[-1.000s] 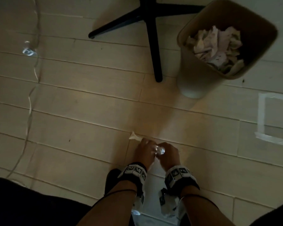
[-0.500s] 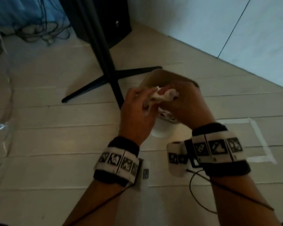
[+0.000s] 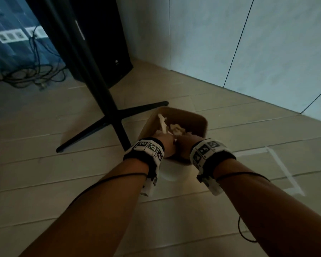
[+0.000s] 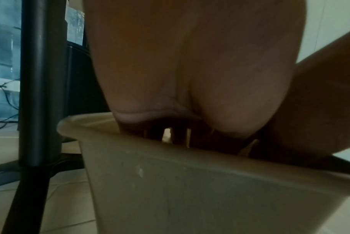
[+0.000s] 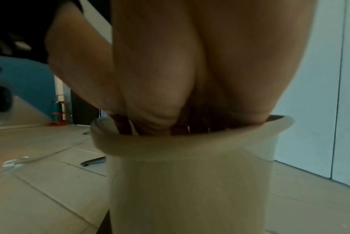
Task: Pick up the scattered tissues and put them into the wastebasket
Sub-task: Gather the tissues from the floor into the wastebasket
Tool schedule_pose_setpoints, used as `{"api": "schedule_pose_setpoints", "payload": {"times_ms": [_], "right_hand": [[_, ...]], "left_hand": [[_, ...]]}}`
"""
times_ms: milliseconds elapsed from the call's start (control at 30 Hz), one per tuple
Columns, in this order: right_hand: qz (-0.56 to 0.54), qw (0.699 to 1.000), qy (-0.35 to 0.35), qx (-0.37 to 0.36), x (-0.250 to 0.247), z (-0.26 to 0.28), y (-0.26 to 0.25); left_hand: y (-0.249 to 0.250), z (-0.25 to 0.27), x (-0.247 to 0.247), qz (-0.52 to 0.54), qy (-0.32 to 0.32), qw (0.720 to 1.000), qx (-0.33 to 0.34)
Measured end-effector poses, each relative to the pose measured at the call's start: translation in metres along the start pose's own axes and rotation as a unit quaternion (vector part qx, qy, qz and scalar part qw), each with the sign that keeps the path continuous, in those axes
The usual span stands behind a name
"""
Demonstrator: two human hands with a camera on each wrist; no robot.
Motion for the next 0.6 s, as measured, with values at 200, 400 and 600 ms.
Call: {"api": "schedule_pose_setpoints", "payload": {"times_ms": [200, 400, 600], "right_hand": [[-0.032, 0.995, 0.076, -0.046, -0.021, 0.021, 0.001], [-0.117, 0.976, 0.179, 0.048, -0.027, 0.043, 0.028], [-0.207, 0.948, 0.193, 0.143, -0.004, 0.051, 0.039]], "left_hand": [[0.01, 0.041, -0.03, 0.029, -0.031, 0.995, 0.088], [-0.006, 0.074, -0.074, 0.1, 0.14, 0.978, 0.119], [-0.011, 0.036, -0.036, 0.044, 0.043, 0.994, 0.09]]}}
Point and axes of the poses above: each hand's wrist, its own z-axis away from the middle knuckle, its own x-axis out of the palm, y = z × x, the point moved 4 cm from there along -z, towards the middle knuckle, and after that the axes turned 13 degrees about z, right-handed, at the moved point
